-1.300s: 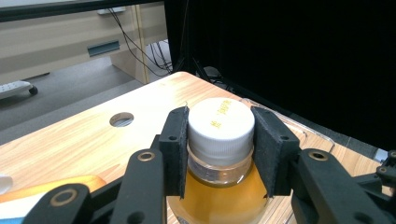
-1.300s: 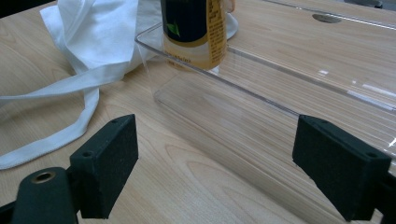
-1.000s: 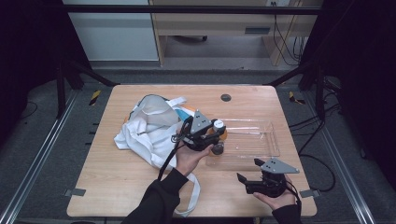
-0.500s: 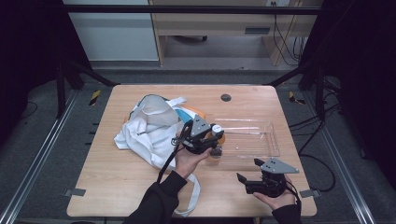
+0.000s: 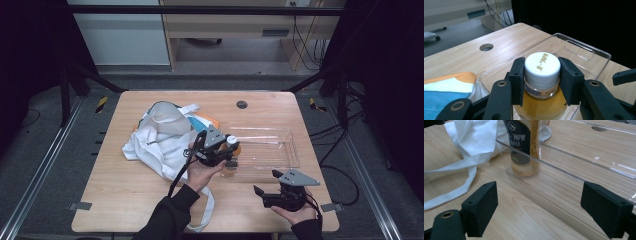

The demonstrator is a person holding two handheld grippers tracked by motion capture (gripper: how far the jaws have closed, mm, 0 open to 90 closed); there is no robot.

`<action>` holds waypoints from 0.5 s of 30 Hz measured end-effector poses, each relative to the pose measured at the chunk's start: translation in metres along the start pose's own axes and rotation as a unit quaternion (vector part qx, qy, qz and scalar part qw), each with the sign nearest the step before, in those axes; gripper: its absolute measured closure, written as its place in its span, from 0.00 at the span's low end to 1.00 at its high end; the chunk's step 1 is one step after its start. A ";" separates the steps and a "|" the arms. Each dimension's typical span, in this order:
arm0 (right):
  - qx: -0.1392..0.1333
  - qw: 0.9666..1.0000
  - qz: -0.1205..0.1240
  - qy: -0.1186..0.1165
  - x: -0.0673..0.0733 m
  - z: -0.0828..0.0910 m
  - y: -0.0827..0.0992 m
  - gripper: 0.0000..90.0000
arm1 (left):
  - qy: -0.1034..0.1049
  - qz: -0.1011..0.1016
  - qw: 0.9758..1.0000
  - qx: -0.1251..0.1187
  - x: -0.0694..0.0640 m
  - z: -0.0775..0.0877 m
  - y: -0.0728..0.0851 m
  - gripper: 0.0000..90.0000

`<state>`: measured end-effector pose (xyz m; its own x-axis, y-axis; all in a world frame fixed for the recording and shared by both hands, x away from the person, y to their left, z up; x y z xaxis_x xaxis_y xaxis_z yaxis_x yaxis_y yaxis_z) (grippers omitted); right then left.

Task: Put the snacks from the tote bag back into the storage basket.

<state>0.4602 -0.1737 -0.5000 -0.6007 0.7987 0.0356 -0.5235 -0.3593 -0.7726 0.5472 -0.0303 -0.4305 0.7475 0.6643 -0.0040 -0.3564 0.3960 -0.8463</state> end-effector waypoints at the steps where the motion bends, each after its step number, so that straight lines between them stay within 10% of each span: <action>1: 0.000 1.000 0.000 0.000 0.000 0.000 0.000 0.16 | 0.000 0.000 1.000 -0.001 -0.001 0.000 0.000 0.66; 15: 0.002 1.000 -0.004 0.008 -0.003 -0.001 0.001 0.16 | -0.005 -0.007 1.000 -0.002 -0.004 -0.002 0.000 0.65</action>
<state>0.4619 -0.1764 -0.5012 -0.5872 0.8088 0.0309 -0.5302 -0.3555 -0.7697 0.5455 -0.0338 -0.4316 0.7470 0.6647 0.0129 -0.3438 0.4028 -0.8483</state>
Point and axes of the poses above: each handheld gripper's, and its own axes: z roughly backward along the jaws, y roughly out of its underside, x roughly to its left, the point moved 9 cm from there along -z, roughly forward along the jaws, and after that the axes turned 10 degrees about x, right-handed, at the moved point
